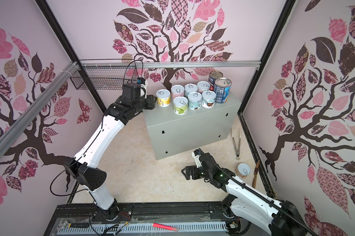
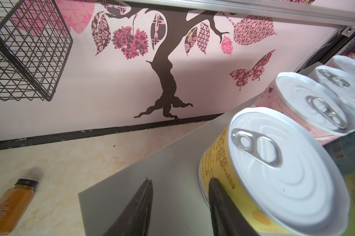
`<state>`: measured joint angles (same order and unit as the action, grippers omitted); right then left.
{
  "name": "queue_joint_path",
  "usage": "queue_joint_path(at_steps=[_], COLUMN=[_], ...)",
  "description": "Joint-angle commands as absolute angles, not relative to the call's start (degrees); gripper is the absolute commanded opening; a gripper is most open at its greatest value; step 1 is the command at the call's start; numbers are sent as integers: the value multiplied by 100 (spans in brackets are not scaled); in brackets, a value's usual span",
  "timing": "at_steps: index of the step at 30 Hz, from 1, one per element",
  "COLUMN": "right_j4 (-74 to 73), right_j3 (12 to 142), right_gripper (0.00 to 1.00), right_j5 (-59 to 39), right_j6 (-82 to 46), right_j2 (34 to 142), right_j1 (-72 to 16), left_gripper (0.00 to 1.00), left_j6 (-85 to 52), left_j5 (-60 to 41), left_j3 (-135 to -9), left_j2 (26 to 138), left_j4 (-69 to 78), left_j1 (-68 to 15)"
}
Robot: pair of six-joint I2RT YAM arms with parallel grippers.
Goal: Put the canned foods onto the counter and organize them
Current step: 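Withdraw the left gripper from the cabinet while the right gripper swings toward the pink can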
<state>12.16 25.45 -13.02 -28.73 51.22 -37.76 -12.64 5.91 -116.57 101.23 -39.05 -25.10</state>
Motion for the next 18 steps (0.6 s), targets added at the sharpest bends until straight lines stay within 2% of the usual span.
queue_joint_path(at_steps=[1,10,18], right_j4=[1526,2553,3641], right_j3=[2784,3437,3870], right_gripper=[100,100,100], right_j5=[-923,596,2199], right_j6=[-2990,-3499,-4419], right_j2=[5005,5028,5160], right_j1=[-3773,-3779,-3654], left_gripper=[54,75,84], left_j6=[-1266,-1449,-1849], left_j5=[613,554,312], left_j3=[-11748,-10715,-9091], left_j2=[9954,8745,7408], left_j4=[-3795,-3580,-3446], left_j1=[-2496,-2496,-2496])
